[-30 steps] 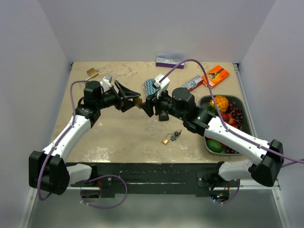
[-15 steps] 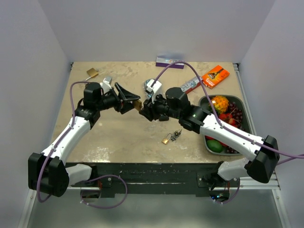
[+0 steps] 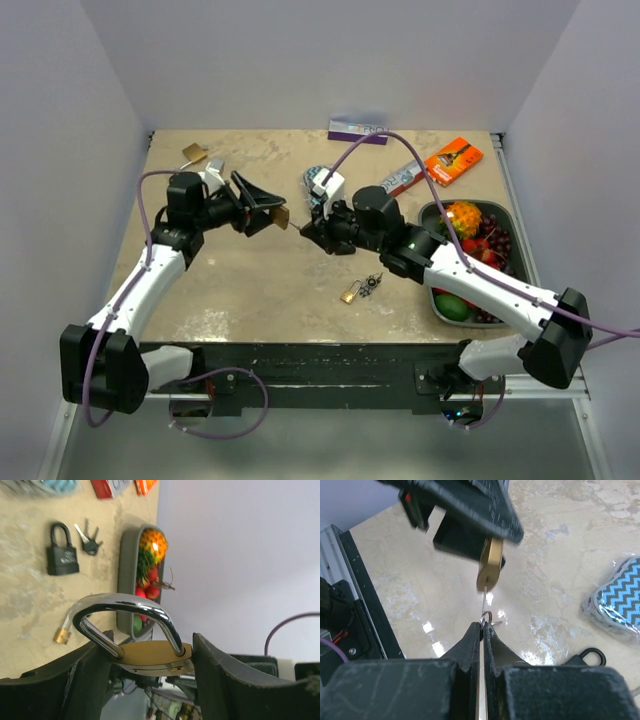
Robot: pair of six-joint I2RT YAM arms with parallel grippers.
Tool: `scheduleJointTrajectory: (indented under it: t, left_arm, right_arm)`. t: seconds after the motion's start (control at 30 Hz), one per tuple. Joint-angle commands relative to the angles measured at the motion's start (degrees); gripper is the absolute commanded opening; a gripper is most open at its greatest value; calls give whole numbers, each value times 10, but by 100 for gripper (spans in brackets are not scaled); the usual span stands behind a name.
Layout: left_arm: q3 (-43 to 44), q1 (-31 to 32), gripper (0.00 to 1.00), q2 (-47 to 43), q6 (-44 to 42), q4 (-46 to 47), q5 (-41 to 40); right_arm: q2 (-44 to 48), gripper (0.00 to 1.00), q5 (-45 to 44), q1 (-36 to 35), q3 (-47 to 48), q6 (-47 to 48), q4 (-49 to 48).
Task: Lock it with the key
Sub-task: Lock the lock, then place the lock at the center of the board, then place the key at the center of the board.
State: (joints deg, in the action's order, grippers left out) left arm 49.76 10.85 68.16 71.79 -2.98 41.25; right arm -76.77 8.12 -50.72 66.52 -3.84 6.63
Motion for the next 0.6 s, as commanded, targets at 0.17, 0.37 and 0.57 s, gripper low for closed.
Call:
scheduleJointTrajectory:
  t: [0.17, 0.37, 0.57]
  left_arm:
    - [68, -85, 0, 30, -54, 11, -27]
    - [90, -66, 0, 43, -255, -197, -98]
    - [28, 7, 0, 51, -383, -303, -149]
  right_arm:
    - [63, 0, 19, -3, -49, -40, -17]
    - [58, 0, 67, -3, -109, -84, 7]
    - [17, 0, 119, 2, -144, -93, 19]
